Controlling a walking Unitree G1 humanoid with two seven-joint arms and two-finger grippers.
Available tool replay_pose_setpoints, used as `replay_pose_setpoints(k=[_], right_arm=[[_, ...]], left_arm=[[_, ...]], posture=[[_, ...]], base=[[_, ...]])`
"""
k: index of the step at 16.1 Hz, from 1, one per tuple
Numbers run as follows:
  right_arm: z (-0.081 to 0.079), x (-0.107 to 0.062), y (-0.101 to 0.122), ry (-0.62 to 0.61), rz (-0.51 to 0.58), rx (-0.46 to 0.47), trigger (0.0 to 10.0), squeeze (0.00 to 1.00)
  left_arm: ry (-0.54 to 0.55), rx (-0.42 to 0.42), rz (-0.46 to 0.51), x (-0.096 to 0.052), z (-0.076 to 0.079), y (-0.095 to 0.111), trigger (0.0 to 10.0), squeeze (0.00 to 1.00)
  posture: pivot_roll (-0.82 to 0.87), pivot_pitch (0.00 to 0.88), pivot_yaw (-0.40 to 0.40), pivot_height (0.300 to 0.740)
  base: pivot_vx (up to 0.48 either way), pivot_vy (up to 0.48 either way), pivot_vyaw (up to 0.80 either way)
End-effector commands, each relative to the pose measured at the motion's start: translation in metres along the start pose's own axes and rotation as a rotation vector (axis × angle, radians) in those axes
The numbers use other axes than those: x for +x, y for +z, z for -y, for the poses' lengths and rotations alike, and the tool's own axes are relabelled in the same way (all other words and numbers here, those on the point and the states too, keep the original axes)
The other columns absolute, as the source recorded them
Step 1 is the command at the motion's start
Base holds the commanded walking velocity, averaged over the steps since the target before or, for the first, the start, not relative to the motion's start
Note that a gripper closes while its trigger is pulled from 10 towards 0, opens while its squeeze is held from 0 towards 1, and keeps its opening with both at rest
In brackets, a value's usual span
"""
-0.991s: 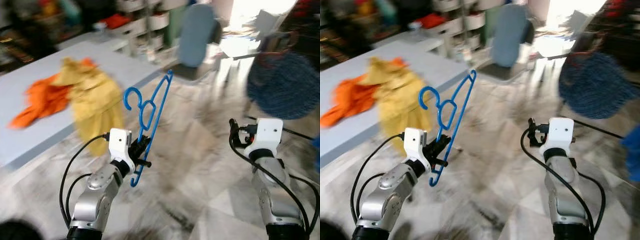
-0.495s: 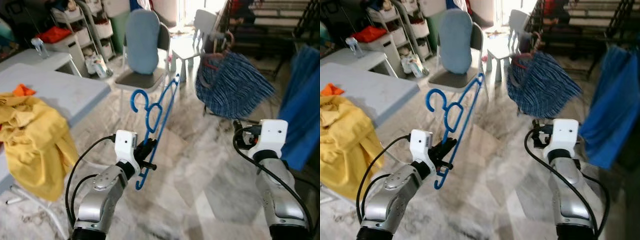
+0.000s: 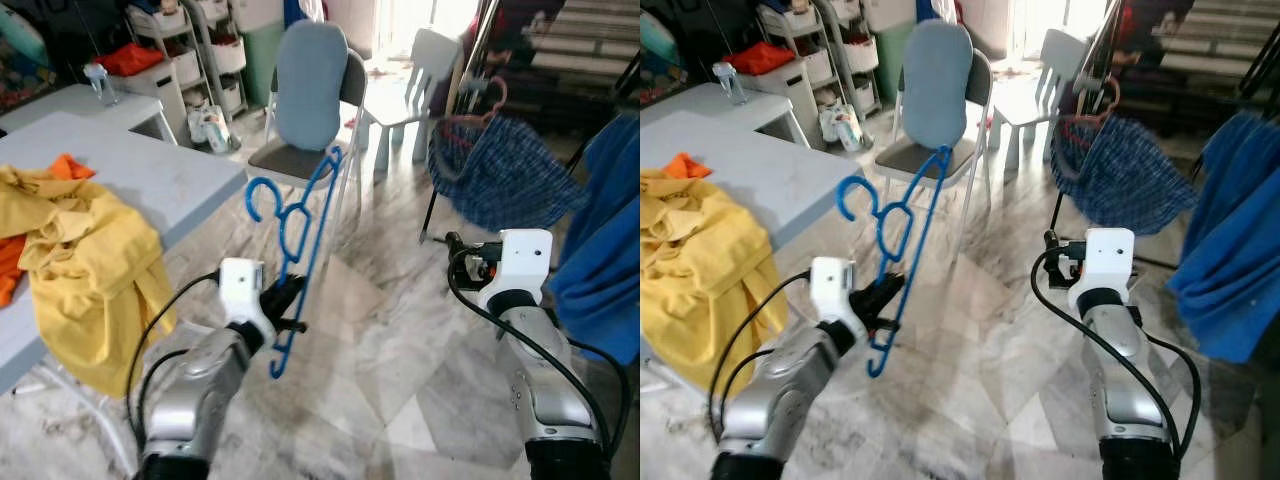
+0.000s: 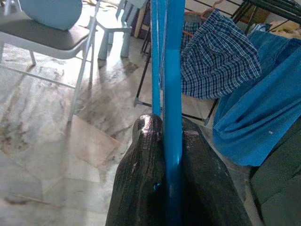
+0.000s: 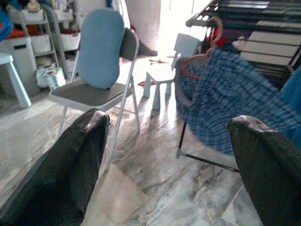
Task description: Hang hanger
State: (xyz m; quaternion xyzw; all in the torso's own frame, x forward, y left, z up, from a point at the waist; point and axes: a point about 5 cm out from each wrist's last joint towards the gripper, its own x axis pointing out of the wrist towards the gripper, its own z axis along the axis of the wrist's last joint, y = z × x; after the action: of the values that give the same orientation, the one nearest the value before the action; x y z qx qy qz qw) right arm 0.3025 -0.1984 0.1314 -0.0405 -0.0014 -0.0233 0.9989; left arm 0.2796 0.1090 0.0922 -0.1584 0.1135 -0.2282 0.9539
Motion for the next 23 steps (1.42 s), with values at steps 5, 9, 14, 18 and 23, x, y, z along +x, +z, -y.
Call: replay_pose_setpoints(k=[5, 9, 14, 18, 23], right_arm=[[0.002, 0.0, -0.001, -0.001, -0.01, -0.002, 10.0, 0.0], [0.001, 0.0, -0.001, -0.007, -0.009, 0.0, 10.0, 0.0], [-0.001, -0.002, -0.003, 0.009, -0.006, -0.009, 10.0, 0.0], [0.0, 0.001, -0.008, 0.018, -0.056, -0.038, 10.0, 0.0], [-0.015, 0.004, -0.013, 0.06, -0.075, -0.059, 10.0, 0.0]], left_arm=[[-0.032, 0.015, 0.013, 0.0, 0.007, 0.004, 10.0, 0.0], [-0.046, 0.046, 0.01, 0.0, 0.006, 0.005, 10.0, 0.0], [-0.092, 0.051, 0.023, -0.002, 0.011, 0.006, 10.0, 0.0], [-0.084, 0.102, 0.027, -0.001, 0.008, 0.008, 10.0, 0.0], [-0.032, 0.126, -0.001, -0.014, -0.004, -0.002, 10.0, 0.0]], posture=[[-0.15, 0.0, 0.058, 0.74], [-0.15, 0.0, 0.063, 0.74], [-0.15, 0.0, 0.06, 0.74], [-0.12, 0.0, -0.006, 0.74], [-0.11, 0.0, 0.003, 0.74]], base=[[0.0, 0.48, -0.75], [0.0, 0.308, -0.51], [0.0, 0.0, 0.0], [0.0, 0.0, 0.0], [0.0, 0.0, 0.0]])
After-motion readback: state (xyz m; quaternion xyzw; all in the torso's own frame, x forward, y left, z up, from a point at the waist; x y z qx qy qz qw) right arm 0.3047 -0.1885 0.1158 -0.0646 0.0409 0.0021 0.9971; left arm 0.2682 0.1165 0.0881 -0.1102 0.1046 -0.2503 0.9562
